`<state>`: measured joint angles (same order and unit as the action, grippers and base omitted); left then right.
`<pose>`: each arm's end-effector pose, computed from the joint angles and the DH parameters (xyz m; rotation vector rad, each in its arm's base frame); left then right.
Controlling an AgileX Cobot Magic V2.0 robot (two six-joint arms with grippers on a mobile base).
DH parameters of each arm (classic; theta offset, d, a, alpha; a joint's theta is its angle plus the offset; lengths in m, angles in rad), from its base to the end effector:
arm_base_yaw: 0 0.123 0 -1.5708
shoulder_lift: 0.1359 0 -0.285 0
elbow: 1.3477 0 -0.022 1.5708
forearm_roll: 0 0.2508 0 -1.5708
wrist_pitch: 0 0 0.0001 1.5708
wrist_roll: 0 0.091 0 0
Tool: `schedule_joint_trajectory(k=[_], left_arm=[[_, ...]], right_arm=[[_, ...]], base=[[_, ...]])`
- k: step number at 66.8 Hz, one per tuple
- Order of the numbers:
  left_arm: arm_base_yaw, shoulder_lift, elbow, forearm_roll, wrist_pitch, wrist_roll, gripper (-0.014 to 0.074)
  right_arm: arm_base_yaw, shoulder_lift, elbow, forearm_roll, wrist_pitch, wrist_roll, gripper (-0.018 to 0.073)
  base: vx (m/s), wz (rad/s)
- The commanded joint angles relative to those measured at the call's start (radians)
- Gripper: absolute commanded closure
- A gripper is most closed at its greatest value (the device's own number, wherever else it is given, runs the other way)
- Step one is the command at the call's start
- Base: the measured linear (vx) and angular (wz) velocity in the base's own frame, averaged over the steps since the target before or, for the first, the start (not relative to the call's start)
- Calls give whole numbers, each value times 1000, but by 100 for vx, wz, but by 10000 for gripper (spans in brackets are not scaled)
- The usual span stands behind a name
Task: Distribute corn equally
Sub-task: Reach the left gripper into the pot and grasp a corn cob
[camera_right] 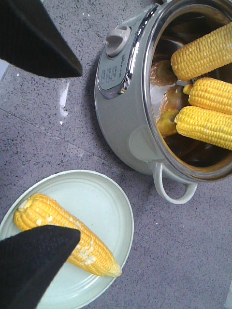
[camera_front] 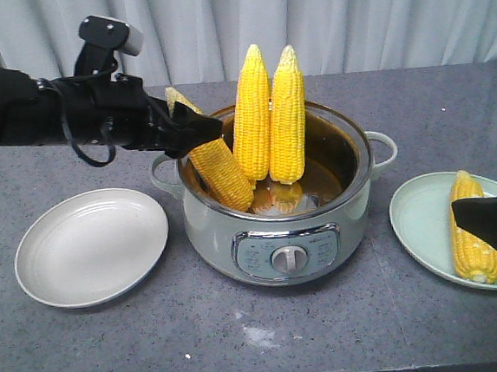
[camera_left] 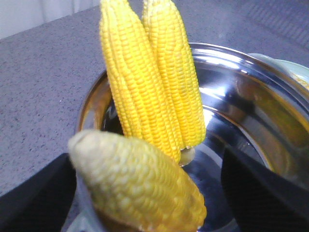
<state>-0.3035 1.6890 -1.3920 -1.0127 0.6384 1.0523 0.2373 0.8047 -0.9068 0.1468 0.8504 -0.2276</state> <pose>0.3555 -0.1596 0.3248 0.7682 1.9937 -0.6634 0.1394 0.0440 0.3668 -0.4666 2.1786 0.1812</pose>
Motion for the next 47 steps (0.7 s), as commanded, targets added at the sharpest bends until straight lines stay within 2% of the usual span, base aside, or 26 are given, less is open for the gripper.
schedule_joint_trajectory(k=[1, 9, 15, 22, 40, 47], left_arm=[[-35, 12, -72, -48, -35, 22, 2], [-77, 46, -96, -46, -35, 36, 11], [-108, 54, -97, -45, -35, 102, 45], [-124, 66, -97, -47, -31, 150, 135], [-123, 69, -97, -47, -19, 151, 463], [-123, 69, -97, -47, -11, 151, 512]], right_arm=[[0, -4, -24, -1, -64, -7, -31], [0, -4, -24, -1, -64, -7, -31], [0, -4, -24, -1, -65, -7, -31], [0, -4, -24, -1, -64, -6, -31], [0, -4, -24, -1, -64, -6, -31], [0, -4, -24, -1, -64, -6, -31]], base=[[0, 0], [0, 0], [0, 0], [0, 0], [0, 0], [0, 0]])
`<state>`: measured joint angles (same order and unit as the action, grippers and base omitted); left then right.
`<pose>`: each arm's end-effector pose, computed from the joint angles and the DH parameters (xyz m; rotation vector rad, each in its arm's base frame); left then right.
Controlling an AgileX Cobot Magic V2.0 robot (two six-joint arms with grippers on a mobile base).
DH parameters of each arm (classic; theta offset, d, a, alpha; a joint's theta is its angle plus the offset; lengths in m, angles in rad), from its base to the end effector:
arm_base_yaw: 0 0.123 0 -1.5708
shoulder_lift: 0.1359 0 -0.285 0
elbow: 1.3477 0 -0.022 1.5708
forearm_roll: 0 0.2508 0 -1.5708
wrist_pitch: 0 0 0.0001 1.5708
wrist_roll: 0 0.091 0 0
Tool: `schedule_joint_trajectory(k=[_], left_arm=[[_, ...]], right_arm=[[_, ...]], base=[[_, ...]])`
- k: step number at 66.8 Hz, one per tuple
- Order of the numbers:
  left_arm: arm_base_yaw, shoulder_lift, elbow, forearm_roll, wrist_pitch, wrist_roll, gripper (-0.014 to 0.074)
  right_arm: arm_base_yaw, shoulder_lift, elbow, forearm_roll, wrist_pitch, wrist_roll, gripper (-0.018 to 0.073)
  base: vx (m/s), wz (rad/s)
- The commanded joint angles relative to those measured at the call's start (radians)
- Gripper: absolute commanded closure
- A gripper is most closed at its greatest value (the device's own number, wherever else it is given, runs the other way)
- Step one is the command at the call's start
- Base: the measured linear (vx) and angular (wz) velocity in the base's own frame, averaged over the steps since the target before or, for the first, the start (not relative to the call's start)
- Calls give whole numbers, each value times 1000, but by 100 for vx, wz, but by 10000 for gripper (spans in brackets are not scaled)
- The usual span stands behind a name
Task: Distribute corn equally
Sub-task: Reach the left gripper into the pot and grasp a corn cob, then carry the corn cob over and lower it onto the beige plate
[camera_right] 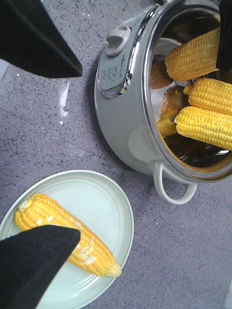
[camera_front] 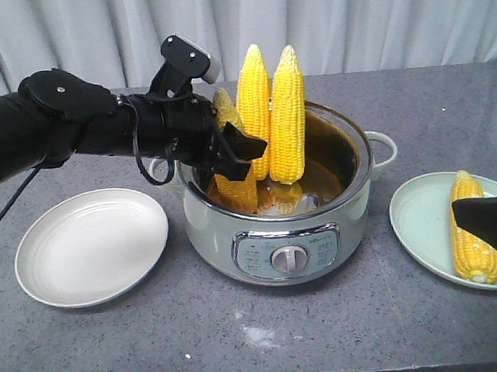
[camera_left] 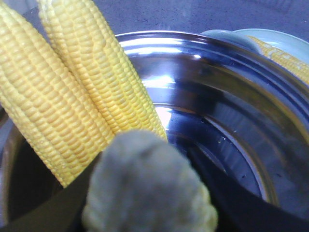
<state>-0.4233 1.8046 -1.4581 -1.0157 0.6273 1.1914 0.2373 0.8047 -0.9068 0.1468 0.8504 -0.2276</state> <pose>0.3597 -0.2119 0.2996 1.0128 1.9230 -0.6560 0.1394 0.0440 0.3668 -0.4666 2.1786 0.1812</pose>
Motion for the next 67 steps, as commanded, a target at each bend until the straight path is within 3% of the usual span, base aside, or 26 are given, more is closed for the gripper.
schedule_joint_trajectory(k=[1, 29, 36, 52, 67], left_arm=[[-3, -46, -31, -44, 2, 12, 513], [-3, -81, -107, -41, 42, 9, 491], [-3, -103, -134, -23, 55, -32, 485], [-3, -198, -191, 84, 89, -105, 480], [-3, -313, -229, 326, 98, -280, 472]], right_arm=[[0, -4, -24, -1, -64, -6, -31], [0, -4, -24, -1, -65, -6, -31], [0, -4, -24, -1, -64, -6, -31], [0, -4, -24, -1, -64, -6, -31], [0, -4, -24, -1, -64, -6, -31]], base=[[0, 0], [0, 0], [0, 0], [0, 0], [0, 0]])
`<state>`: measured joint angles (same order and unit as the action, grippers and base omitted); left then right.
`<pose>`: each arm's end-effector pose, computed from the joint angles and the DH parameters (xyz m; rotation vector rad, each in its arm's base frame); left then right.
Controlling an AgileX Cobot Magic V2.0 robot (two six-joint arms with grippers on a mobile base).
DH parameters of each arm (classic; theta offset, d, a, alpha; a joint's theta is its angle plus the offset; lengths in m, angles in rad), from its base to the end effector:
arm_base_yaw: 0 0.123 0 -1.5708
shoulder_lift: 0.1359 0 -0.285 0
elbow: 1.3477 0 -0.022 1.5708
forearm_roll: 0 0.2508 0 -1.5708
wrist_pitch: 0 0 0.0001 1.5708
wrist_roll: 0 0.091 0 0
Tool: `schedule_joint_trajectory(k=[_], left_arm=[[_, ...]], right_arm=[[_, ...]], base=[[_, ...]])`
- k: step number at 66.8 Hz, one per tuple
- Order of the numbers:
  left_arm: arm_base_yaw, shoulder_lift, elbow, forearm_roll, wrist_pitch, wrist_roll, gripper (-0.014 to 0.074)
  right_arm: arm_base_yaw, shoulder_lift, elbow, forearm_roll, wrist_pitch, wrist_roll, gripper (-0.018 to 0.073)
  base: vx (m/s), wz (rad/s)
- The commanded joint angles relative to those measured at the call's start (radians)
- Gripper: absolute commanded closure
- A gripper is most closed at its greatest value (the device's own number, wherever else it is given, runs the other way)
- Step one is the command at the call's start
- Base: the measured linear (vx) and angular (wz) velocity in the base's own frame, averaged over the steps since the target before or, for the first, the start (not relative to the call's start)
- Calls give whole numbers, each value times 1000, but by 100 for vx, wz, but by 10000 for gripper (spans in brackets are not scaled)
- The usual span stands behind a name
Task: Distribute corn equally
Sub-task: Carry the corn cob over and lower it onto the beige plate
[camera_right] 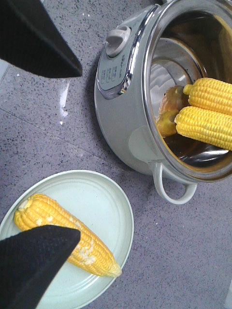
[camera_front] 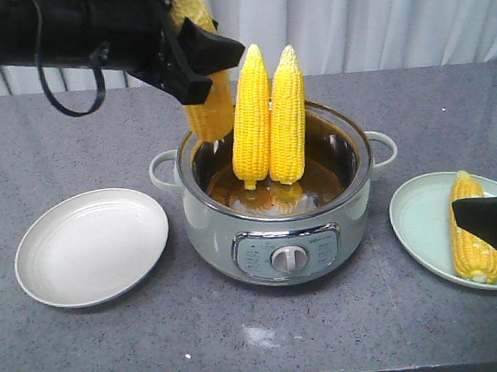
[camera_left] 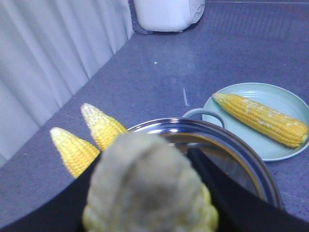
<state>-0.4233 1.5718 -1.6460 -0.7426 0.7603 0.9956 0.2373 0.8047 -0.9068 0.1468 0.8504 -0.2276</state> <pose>0.3065 -0.1847 0.4323 1.0789 1.6835 -0.4976 0.1394 0.0440 0.3668 -0.4666 2.1786 0.1812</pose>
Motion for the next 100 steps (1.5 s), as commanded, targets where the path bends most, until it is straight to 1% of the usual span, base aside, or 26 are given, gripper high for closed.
schedule_joint_trajectory(k=[1, 8, 14, 22, 25, 30, 32, 35, 38, 42, 49, 53, 64, 69, 80, 100], left_arm=[[-3, -90, -43, 78, -33, -96, 472], [-3, -142, -45, 221, -21, -203, 470], [-3, -174, -45, 362, 26, -340, 468], [-3, -177, -45, 563, 120, -515, 468], [-3, -170, -45, 617, 153, -573, 468], [-3, -151, -45, 709, 209, -693, 468], [-2, -141, -45, 743, 230, -730, 468], [9, -129, -45, 768, 260, -767, 468], [26, -112, -39, 768, 284, -788, 468], [53, -95, -23, 764, 304, -789, 468], [103, -63, 24, 760, 307, -793, 468], [127, -40, 47, 759, 307, -808, 468], [176, 36, 78, 756, 318, -841, 468], [188, 75, 78, 755, 334, -846, 468], [187, 150, 78, 755, 341, -869, 468], [187, 231, 75, 755, 318, -893, 456]], right_arm=[[0, -4, -24, -1, -64, -6, -31], [0, -4, -24, -1, -64, -6, -31], [0, -4, -24, -1, -64, -6, -31], [0, -4, -24, -1, -64, -6, -31], [0, -4, -24, -1, -64, -6, -31], [0, -4, -24, -1, -64, -6, -31], [0, -4, -24, -1, -64, -6, -31], [0, -4, -24, -1, -64, -6, -31], [0, -4, -24, -1, -64, -6, -31], [0, -4, -24, -1, -64, -6, -31], [0, -4, -24, -1, -64, -6, -31], [0, -4, -24, -1, -64, -6, -31], [0, -4, -24, -1, -64, -6, -31], [0, -4, -24, -1, -64, -6, -31], [0, -4, -24, -1, -64, -6, -31], [0, -4, -24, -1, -64, -6, -31]], base=[[0, 0], [0, 0], [0, 0], [0, 0], [0, 0], [0, 0], [0, 0], [0, 0], [0, 0], [0, 0], [0, 0], [0, 0], [0, 0], [0, 0], [0, 0], [0, 0]])
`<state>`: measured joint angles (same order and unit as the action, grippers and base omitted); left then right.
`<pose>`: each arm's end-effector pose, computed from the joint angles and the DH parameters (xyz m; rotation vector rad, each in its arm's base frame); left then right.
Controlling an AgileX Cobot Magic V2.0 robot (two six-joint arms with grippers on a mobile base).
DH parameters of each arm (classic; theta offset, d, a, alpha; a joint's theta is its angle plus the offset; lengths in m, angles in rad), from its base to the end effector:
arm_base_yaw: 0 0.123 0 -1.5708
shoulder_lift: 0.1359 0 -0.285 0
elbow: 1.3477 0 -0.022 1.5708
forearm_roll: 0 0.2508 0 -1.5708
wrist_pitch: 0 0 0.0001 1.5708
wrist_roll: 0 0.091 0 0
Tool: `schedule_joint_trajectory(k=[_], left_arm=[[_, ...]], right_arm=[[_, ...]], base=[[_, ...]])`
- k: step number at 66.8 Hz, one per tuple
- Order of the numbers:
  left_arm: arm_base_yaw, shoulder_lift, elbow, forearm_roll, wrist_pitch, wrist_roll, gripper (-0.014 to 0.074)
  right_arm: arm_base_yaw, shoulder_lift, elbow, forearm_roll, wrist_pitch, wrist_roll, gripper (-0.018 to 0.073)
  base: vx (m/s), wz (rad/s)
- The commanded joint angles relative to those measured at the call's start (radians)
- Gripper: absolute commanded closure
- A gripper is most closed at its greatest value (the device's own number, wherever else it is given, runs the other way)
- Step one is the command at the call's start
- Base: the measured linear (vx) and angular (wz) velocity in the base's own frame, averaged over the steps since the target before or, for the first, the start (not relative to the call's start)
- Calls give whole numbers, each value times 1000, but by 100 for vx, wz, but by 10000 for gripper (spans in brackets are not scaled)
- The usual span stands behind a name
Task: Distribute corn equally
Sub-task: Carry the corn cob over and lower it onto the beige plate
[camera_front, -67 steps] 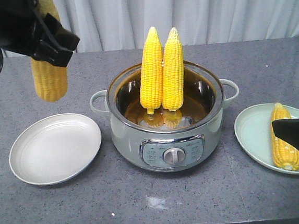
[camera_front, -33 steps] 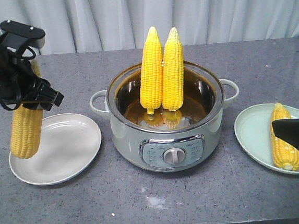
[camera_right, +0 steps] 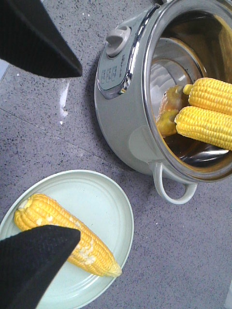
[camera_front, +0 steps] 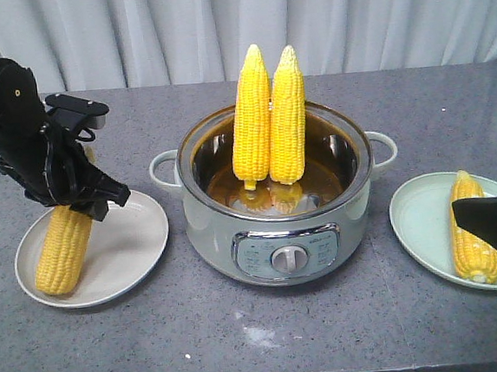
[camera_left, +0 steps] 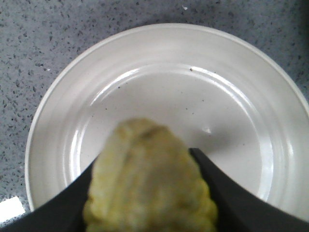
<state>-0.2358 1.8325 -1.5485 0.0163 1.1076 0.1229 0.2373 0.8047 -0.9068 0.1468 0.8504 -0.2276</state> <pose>0.3741 -0.0885 0.2705 0.5204 2.8273 0.0006 0.1394 0.0440 0.3668 -0.4666 2.1786 0.1812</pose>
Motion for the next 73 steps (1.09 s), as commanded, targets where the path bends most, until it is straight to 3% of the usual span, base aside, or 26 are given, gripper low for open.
schedule_joint_trajectory(k=[1, 44, 73], left_arm=[[0, -27, -23, -4, -30, -20, 453], [0, -7, -23, -4, -59, -21, 123], [0, -24, -23, -4, -58, -18, 90]], right_arm=[[0, -4, -24, -1, -64, -6, -31], [0, -4, -24, -1, -64, -6, -31], [0, -4, -24, -1, -64, -6, -31]], base=[[0, 0], [0, 0], [0, 0]])
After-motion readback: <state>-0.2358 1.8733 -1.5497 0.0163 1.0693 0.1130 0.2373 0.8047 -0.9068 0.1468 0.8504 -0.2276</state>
